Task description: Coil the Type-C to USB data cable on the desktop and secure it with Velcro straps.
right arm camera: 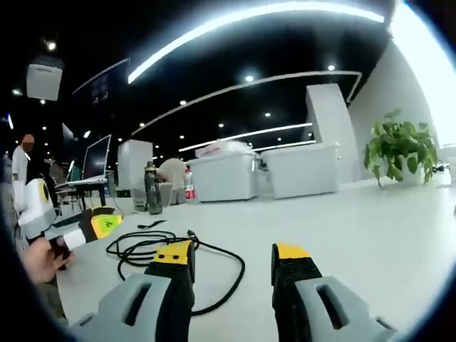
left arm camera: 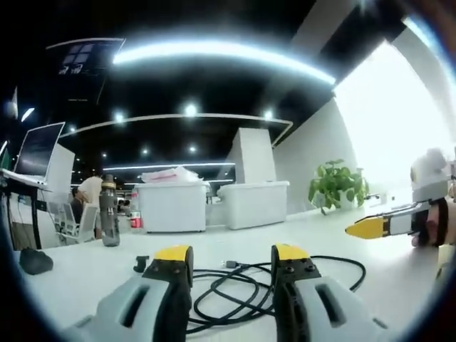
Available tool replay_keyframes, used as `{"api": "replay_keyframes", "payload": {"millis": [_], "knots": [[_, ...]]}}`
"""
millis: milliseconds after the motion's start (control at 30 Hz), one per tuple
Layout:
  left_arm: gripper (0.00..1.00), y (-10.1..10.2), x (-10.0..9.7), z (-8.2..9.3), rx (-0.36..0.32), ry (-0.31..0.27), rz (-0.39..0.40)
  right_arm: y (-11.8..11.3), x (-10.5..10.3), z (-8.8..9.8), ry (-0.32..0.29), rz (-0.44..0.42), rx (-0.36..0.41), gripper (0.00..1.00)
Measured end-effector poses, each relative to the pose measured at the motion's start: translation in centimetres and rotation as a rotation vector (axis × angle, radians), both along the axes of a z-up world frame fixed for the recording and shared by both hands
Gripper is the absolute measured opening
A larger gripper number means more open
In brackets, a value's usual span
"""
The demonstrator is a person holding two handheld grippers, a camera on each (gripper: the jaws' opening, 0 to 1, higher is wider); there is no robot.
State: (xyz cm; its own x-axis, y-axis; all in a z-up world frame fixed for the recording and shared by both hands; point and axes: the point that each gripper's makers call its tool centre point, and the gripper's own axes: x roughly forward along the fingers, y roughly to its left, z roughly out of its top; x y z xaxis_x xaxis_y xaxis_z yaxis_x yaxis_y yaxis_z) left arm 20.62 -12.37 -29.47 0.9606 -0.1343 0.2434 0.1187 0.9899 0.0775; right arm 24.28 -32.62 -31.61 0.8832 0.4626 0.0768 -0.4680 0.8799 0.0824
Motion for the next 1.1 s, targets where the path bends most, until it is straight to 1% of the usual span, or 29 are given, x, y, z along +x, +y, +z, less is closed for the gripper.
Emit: {"api": "replay_keyframes", "payload": {"millis": [67,100,133,167,200,233,267,300,333,367,433,467,500,567,600,633,667,700,733,800,833,867,900,933,967,1000,1033,1067,1100], "knots": [[0.47,0.4,0.1,0.3,-0.022,-0.008,-0.006,0.5,-0.3,-0.3,0.001,0.014,-0.025,0.46],[0.47,0.8,0.2,0.5,-0.041,-0.007,-0.007,0.8,-0.3,-0.6,0.016,0.026,-0.035,0.47],[0.46,1.5,0.4,0.6,-0.064,-0.003,0.004,1.0,-0.2,-0.8,0.032,0.036,-0.035,0.47],[0.46,2.2,0.4,1.0,-0.078,-0.010,0.016,1.1,-0.4,-0.7,0.036,0.043,-0.036,0.47],[0.45,3.1,0.3,1.6,-0.121,-0.034,0.028,1.5,-0.7,-0.3,0.025,0.063,-0.043,0.47],[0.44,3.7,0.3,2.0,-0.153,-0.052,0.032,1.9,-0.6,0.7,-0.027,0.085,-0.042,0.47],[0.42,4.5,0.2,2.7,-0.177,-0.086,0.024,2.3,-0.4,1.6,-0.071,0.102,-0.033,0.48],[0.42,5.0,0.2,2.8,-0.172,-0.091,0.031,2.7,-0.3,2.1,-0.090,0.122,-0.029,0.49],[0.41,5.4,0.5,2.8,-0.158,-0.088,0.034,3.2,0.3,2.6,-0.095,0.152,-0.013,0.51],[0.41,6.0,1.0,2.8,-0.153,-0.085,0.026,3.8,1.4,3.1,-0.077,0.186,0.019,0.53],[0.42,5.5,1.5,2.3,-0.213,-0.039,-0.061,4.5,2.9,4.0,-0.061,0.211,0.082,0.54],[0.42,5.3,1.7,2.1,-0.238,-0.010,-0.102,4.7,3.6,4.5,-0.068,0.216,0.109,0.54],[0.42,5.2,1.9,2.0,-0.250,0.008,-0.125,4.9,4.2,5.0,-0.074,0.221,0.128,0.54],[0.42,6.0,2.1,2.6,-0.246,-0.003,-0.102,5.6,5.0,6.1,-0.102,0.251,0.153,0.49],[0.42,6.7,2.2,3.4,-0.213,-0.047,-0.075,5.9,5.3,6.5,-0.117,0.259,0.140,0.46],[0.42,7.0,2.4,3.8,-0.179,-0.064,-0.061,6.2,5.6,6.9,-0.136,0.258,0.118,0.45],[0.42,7.3,2.7,3.9,-0.126,-0.058,-0.038,6.4,5.8,7.1,-0.147,0.255,0.103,0.45],[0.42,8.0,3.1,4.5,-0.100,-0.070,-0.011,6.8,6.1,7.4,-0.156,0.263,0.082,0.45],[0.42,8.1,3.4,5.0,-0.095,-0.078,-0.011,7.5,6.2,7.7,-0.160,0.288,0.057,0.46],[0.43,8.5,3.9,6.3,-0.096,-0.114,-0.018,8.7,6.1,7.9,-0.167,0.339,-0.001,0.48],[0.44,8.7,4.2,7.1,-0.106,-0.137,-0.027,9.3,6.0,7.8,-0.161,0.362,-0.031,0.51],[0.48,9.0,4.6,7.5,-0.106,-0.143,-0.032,9.9,5.9,7.6,-0.147,0.389,-0.061,0.53],[0.51,9.1,5.1,7.8,-0.096,-0.142,-0.040,10.5,5.7,6.9,-0.122,0.432,-0.104,0.54],[0.53,8.7,5.7,8.0,-0.044,-0.134,-0.074,10.9,5.7,6.3,-0.088,0.446,-0.138,0.53],[0.55,8.8,6.1,8.4,0.014,-0.161,-0.060,11.1,6.1,6.0,-0.089,0.451,-0.173,0.53],[0.57,9.0,6.3,8.9,0.031,-0.188,-0.044,11.3,6.4,5.7,-0.088,0.453,-0.216,0.54],[0.58,9.0,6.4,9.3,0.032,-0.215,-0.041,11.4,6.7,5.4,-0.073,0.451,-0.224,0.54],[0.61,9.0,6.4,9.9,-0.010,-0.248,-0.057,11.7,7.0,5.1,-0.049,0.461,-0.231,0.55],[0.67,9.0,6.6,10.3,-0.065,-0.261,-0.084,12.1,7.4,4.1,0.006,0.478,-0.262,0.56]]}}
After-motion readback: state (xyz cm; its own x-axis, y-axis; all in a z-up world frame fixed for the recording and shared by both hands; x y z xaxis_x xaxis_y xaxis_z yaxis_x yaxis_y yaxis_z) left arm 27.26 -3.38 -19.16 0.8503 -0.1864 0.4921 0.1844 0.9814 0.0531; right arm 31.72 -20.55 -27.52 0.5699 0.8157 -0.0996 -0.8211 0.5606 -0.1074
